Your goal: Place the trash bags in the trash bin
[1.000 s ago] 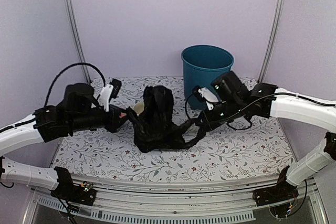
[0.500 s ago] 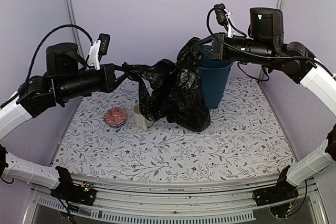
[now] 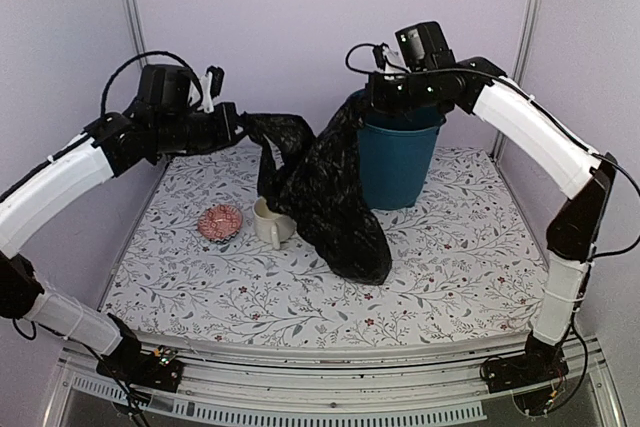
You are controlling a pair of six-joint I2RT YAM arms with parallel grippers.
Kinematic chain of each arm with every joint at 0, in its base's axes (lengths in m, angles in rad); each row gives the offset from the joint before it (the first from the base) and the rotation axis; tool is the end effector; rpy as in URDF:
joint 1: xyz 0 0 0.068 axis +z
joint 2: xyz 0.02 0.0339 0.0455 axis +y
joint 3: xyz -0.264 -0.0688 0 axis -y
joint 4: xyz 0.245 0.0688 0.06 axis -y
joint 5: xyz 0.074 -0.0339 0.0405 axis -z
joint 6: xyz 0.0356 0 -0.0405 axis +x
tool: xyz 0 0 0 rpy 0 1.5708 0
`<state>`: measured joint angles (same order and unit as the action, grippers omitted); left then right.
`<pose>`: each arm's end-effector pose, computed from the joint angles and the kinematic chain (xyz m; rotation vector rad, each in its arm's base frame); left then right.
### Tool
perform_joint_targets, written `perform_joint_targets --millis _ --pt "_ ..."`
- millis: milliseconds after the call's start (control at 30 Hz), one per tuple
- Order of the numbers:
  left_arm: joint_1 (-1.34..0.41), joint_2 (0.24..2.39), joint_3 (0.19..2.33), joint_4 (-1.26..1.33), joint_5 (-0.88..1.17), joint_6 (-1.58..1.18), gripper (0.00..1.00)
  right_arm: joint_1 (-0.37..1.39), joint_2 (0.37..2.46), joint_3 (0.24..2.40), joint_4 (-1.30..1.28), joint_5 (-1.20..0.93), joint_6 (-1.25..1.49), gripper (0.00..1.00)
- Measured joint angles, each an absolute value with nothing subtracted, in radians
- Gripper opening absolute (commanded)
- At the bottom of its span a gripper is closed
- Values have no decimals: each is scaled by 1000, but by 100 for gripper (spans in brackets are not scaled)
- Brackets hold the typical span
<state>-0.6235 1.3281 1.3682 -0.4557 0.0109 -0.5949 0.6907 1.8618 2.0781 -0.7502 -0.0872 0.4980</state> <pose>0.2427 -0.1750 0.3953 0.0371 2.0756 -0.7835 0.3190 0.2677 0.4219 -0.2669 2.1911 0.7847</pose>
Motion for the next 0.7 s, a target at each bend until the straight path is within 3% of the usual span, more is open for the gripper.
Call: perform_joint_targets --millis 133,233,300,433,533,633,700 --pt "-587 1380 1646 -431 8 -495 0 686 2033 2543 -776 -108 428 1" --pt "-638 1344 1789 -348 0 -364 0 729 1911 2497 -696 -96 356 1" --pt "-714 1272 1786 -271 -19 -263 0 829 1754 2337 -608 -30 236 1" --pt "-824 1061 1565 -133 -75 -131 0 1060 1521 2061 -458 51 33 1" --pt "-823 948 1249 -52 -164 -111 0 1042 1422 1777 -359 193 -28 1" --pt "-842 974 929 -70 -195 -147 0 972 1496 1556 -381 322 7 1" --pt "-873 1028 762 -176 -205 -199 0 926 1655 1478 -519 344 110 1"
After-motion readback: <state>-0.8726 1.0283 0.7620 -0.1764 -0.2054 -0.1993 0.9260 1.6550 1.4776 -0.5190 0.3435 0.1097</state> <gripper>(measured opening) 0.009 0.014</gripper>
